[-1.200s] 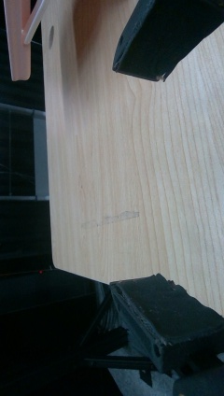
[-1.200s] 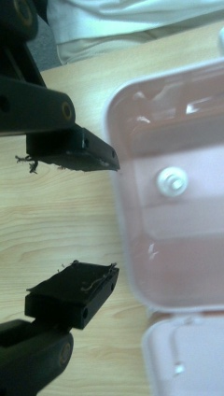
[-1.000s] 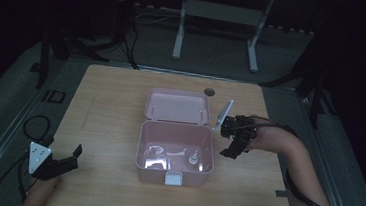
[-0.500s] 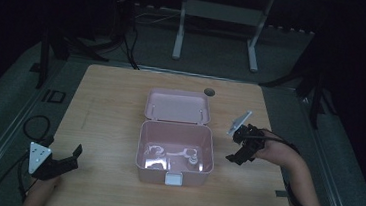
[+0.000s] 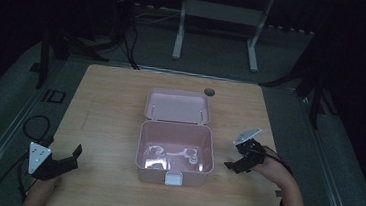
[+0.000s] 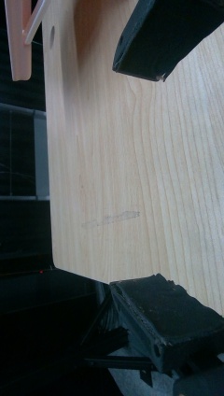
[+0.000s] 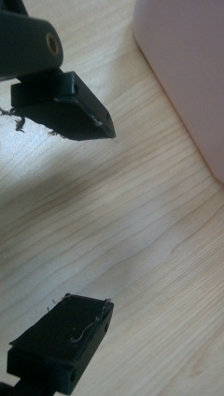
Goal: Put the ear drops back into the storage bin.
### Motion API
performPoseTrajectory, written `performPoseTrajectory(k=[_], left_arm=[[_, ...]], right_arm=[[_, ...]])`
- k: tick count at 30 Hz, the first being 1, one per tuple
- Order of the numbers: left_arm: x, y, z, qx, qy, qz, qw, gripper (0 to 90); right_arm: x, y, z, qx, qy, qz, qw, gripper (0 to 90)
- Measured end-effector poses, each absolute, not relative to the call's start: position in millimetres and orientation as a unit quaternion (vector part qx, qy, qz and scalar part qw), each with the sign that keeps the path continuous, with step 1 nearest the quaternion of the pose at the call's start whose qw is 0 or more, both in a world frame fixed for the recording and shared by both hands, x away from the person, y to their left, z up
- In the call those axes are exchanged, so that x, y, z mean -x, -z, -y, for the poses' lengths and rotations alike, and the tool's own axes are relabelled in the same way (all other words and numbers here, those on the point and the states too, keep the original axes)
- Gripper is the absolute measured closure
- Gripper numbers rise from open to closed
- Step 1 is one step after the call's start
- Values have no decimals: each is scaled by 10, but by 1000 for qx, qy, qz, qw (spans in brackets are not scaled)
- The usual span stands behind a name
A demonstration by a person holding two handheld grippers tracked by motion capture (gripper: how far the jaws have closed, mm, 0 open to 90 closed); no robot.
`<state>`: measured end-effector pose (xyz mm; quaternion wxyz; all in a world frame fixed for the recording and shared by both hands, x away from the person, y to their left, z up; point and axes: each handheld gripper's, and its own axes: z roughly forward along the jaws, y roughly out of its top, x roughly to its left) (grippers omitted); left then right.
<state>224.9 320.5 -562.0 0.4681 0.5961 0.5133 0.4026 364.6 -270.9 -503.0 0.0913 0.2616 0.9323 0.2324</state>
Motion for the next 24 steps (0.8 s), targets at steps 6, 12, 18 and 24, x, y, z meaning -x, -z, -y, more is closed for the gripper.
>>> performPoseTrajectory(k=[6,12,18,24], left_arm=[[-2250,5620,-3205,-596,-403,-513,468,4],[-2249,5620,-3203,-596,-404,-513,467,4],[-2247,5620,-3203,-596,-404,-513,468,4],[-2247,5620,-3204,-595,-404,-514,468,3]], right_arm=[[-3593,5170,2902,-312,-262,-906,118,140],[-3529,5242,3047,-367,-287,-870,163,140],[-3464,5324,3120,-403,-308,-841,187,139],[-3413,5389,3182,-443,-323,-807,221,138]])
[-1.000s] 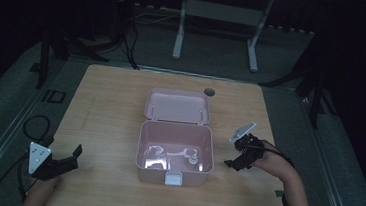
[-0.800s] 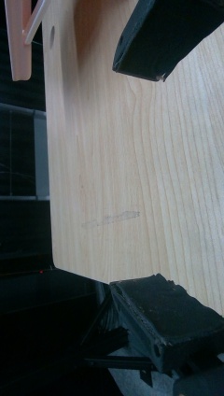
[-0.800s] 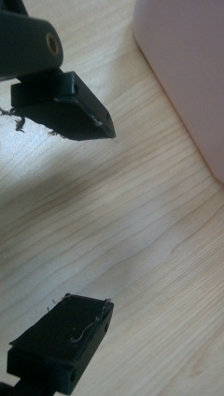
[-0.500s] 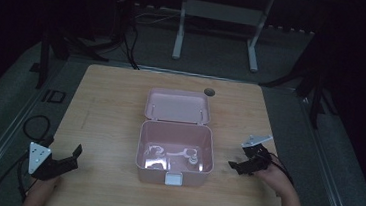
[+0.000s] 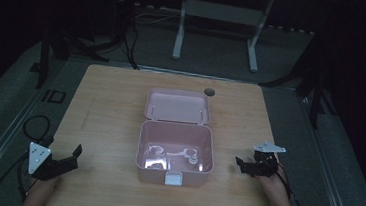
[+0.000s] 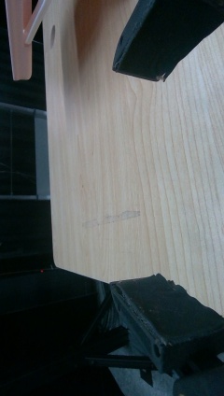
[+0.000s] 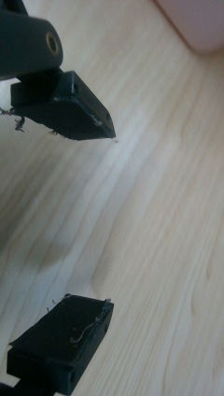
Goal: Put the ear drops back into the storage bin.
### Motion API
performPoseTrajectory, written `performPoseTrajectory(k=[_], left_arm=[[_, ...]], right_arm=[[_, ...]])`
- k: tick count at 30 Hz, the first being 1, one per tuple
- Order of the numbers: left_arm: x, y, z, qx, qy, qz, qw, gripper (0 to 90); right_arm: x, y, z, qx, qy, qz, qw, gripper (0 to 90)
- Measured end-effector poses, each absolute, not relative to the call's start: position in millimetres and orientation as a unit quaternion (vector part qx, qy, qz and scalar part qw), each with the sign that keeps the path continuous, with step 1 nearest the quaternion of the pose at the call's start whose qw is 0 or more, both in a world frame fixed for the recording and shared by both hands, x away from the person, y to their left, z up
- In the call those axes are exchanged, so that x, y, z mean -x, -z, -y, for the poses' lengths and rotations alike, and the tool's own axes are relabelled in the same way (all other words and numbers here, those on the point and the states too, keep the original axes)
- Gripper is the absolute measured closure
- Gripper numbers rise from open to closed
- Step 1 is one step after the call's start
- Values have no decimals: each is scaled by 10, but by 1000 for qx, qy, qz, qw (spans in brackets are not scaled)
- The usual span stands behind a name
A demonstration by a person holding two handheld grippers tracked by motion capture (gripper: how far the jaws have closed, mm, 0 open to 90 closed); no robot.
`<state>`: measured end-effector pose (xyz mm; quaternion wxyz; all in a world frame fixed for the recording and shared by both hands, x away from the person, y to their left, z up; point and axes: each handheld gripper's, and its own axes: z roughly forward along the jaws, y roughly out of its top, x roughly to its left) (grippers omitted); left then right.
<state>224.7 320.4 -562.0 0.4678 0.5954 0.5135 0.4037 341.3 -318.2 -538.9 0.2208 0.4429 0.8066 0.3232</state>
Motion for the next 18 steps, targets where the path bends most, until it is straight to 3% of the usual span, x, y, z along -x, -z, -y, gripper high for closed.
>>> performPoseTrajectory(k=[8,18], left_arm=[[-2247,5620,-3203,-595,-404,-514,467,4],[-2247,5620,-3204,-596,-404,-513,468,3]], right_arm=[[-3369,5434,3289,-486,-335,-770,241,138],[-3258,5465,3374,-534,-356,-705,301,138]])
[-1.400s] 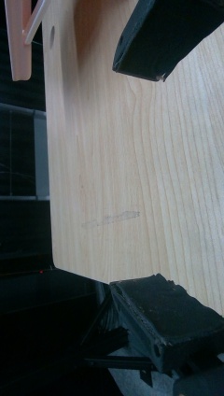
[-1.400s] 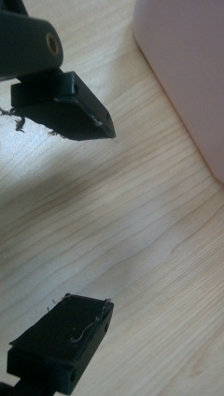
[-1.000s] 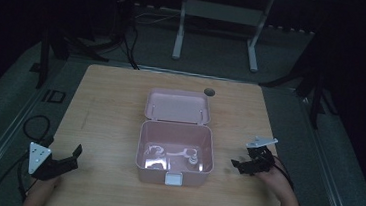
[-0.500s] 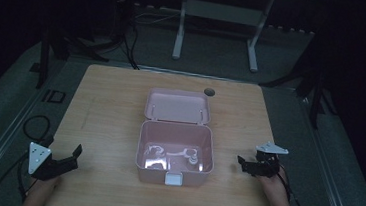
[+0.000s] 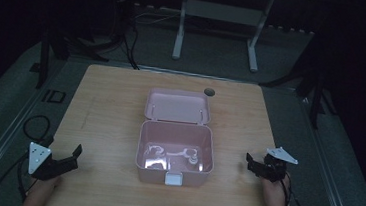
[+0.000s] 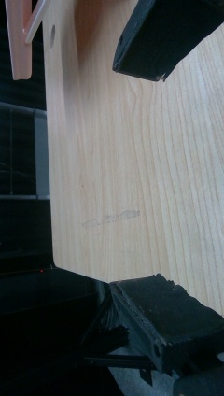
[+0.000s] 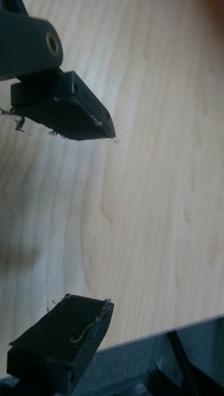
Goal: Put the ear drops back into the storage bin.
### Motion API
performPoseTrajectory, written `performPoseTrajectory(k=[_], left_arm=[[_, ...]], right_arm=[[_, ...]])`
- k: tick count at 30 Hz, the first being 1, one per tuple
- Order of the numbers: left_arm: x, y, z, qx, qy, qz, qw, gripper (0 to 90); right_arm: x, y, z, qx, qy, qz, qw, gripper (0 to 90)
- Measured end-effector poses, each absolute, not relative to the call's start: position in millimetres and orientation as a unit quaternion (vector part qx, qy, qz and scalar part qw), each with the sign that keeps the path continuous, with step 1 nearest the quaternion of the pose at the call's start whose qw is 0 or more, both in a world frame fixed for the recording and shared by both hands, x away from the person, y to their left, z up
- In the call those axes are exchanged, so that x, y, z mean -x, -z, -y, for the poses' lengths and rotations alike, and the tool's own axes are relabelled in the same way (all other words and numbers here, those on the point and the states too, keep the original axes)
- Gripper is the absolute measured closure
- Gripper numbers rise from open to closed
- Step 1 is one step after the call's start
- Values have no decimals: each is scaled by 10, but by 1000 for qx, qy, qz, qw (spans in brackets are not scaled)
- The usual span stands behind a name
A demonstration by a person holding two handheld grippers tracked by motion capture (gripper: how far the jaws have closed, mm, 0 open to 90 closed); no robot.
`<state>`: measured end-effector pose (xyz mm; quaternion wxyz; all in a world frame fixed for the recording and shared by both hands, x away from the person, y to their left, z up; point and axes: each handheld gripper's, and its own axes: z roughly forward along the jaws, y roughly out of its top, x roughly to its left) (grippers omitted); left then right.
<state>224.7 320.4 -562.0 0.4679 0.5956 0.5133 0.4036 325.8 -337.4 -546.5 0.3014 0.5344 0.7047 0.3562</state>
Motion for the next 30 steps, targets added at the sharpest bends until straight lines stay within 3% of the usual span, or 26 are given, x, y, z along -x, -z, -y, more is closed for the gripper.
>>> performPoseTrajectory(k=[9,30], left_arm=[[-2245,5620,-3207,-596,-403,-513,469,3],[-2248,5620,-3211,-595,-402,-514,470,4]], right_arm=[[-3184,5460,3349,-514,-379,-689,343,139],[-3179,5483,3346,-515,-382,-683,349,141]])
